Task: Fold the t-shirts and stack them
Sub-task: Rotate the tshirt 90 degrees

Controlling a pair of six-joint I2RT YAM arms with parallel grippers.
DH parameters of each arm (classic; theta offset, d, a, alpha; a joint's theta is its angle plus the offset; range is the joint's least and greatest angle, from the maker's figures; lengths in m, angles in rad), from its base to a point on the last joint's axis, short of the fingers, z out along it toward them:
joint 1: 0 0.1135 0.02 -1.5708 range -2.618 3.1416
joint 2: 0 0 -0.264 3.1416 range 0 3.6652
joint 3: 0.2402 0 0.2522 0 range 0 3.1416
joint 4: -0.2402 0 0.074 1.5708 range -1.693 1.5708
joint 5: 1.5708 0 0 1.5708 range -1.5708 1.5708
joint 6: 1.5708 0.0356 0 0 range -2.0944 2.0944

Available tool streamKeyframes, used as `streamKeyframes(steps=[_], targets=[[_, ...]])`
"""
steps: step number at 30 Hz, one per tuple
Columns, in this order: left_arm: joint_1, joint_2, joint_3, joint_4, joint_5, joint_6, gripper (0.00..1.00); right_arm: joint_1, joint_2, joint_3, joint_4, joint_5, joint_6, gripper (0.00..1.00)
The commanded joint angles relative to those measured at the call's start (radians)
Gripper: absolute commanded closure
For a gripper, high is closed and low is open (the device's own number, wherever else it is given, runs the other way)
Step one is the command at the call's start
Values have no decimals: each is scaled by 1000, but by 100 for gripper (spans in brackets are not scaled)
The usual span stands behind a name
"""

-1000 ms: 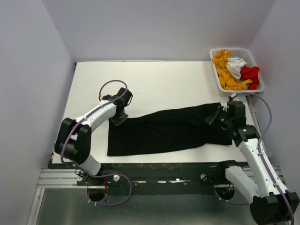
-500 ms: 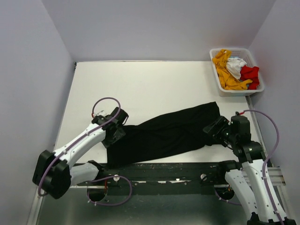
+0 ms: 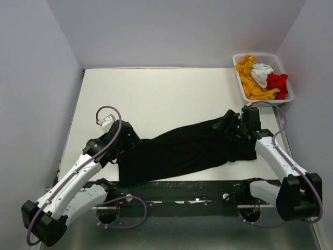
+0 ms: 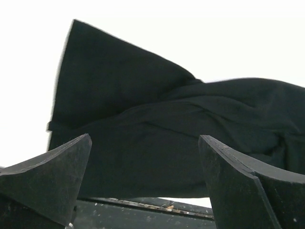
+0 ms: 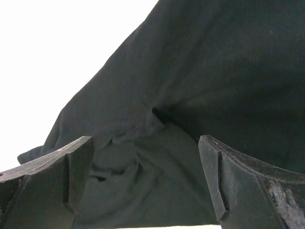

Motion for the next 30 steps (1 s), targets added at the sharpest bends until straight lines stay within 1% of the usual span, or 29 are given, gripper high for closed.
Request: streamKeyframes(steps=[1, 3, 6, 9, 11, 15, 18, 21, 25, 30], targets=[[4, 135, 3, 323, 165, 193, 1, 3, 148, 64, 193, 2, -43, 0], [6, 253, 60, 353, 191, 222, 1, 3, 217, 74, 215, -35, -56, 0], [11, 426, 133, 332, 199, 212, 1, 3, 297, 73, 235, -64, -69, 0], [16, 556, 132, 320, 206, 192, 1, 3, 330, 65, 243, -73, -88, 0], [19, 605, 104, 303, 205, 168, 1, 3, 339, 61, 251, -75, -100, 0], [23, 635, 27, 292, 186, 122, 1, 3, 365, 54, 267, -100, -116, 0], [23, 619, -20, 312, 188, 110, 1, 5, 388, 46, 272, -174, -121, 0], [23, 615, -24, 324, 195, 102, 1, 9, 390, 22, 286, -263, -117, 0], [23, 629, -10, 322, 197, 109, 1, 25, 318, -12, 264, -370, -135, 0], [23, 632, -11, 323, 196, 102, 1, 57, 158, -27, 143, -383, -158, 0]])
